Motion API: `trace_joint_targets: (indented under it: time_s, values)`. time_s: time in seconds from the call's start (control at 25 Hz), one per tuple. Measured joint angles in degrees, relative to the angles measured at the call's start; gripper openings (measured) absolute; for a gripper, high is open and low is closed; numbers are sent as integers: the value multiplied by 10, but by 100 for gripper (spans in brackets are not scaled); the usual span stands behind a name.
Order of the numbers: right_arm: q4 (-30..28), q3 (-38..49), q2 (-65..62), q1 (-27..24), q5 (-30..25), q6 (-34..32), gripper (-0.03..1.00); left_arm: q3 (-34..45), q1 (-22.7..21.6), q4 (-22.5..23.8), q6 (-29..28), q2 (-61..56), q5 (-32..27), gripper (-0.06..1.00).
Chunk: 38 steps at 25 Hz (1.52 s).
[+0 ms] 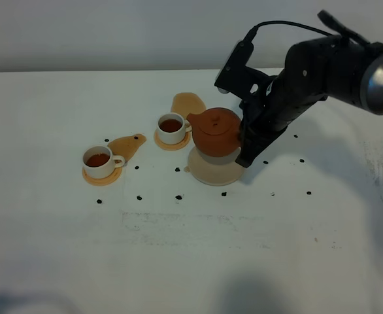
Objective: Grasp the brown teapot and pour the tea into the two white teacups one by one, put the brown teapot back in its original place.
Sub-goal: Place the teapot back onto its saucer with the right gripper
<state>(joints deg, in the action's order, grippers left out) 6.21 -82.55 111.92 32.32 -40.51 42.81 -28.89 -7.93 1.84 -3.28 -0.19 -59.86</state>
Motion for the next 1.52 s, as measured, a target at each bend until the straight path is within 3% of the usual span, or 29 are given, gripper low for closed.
trace_joint_targets:
  time_s: [0.52, 1.52]
  values:
    - [19, 21, 48, -35, 64, 9, 9, 0, 0, 0, 0, 0, 0, 67]
    - [62, 21, 32, -35, 26, 27, 9, 0, 0, 0, 0, 0, 0, 67]
